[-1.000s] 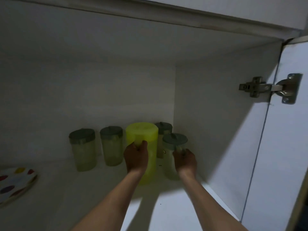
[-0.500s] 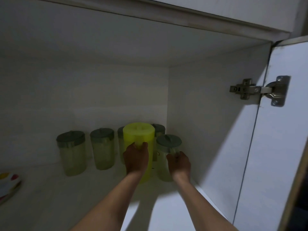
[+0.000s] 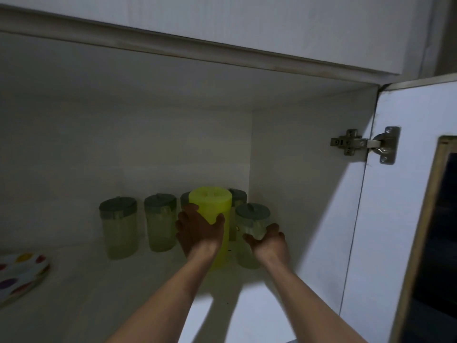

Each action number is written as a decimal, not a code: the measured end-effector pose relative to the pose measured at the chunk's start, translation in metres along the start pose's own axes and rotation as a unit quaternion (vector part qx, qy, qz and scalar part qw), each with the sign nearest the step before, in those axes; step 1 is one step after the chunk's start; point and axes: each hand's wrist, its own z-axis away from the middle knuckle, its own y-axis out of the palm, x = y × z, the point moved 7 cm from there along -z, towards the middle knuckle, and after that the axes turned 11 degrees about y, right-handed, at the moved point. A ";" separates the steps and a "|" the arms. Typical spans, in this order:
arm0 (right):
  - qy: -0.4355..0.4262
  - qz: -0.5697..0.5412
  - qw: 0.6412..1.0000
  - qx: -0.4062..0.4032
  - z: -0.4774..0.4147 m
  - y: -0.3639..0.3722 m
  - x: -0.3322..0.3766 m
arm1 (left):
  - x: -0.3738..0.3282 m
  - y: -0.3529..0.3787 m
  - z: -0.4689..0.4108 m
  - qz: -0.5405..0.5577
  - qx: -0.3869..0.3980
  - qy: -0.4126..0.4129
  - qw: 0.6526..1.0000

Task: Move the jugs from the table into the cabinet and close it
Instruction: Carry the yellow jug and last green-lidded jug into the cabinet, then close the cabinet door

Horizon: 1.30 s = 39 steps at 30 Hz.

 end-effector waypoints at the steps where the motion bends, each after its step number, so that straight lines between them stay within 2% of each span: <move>1: -0.001 0.018 1.000 -0.010 0.005 -0.005 0.001 | -0.003 -0.006 0.002 -0.007 -0.009 0.013 1.000; 5: -0.019 0.044 0.998 -0.043 0.029 -0.036 0.015 | -0.026 -0.030 0.009 0.002 -0.044 0.130 0.990; 9: -0.077 0.038 0.996 -0.039 0.070 -0.073 0.034 | -0.059 -0.057 0.018 0.014 0.016 0.229 0.973; 15: -0.151 0.139 0.977 -0.063 0.149 -0.156 0.051 | -0.111 -0.104 0.044 0.072 0.064 0.353 0.931; 21: -0.141 0.212 0.964 -0.078 0.231 -0.227 0.041 | -0.150 -0.142 0.083 0.132 0.140 0.403 0.895; 29: -0.125 0.261 0.935 -0.204 0.313 -0.362 0.027 | -0.260 -0.181 0.147 0.180 0.178 0.467 0.847; 34: -0.095 0.298 0.906 -0.285 0.345 -0.452 0.005 | -0.337 -0.185 0.186 0.222 0.194 0.498 0.816; 39: -0.066 0.352 0.857 -0.370 0.377 -0.543 -0.025 | -0.425 -0.183 0.237 0.247 0.195 0.516 0.797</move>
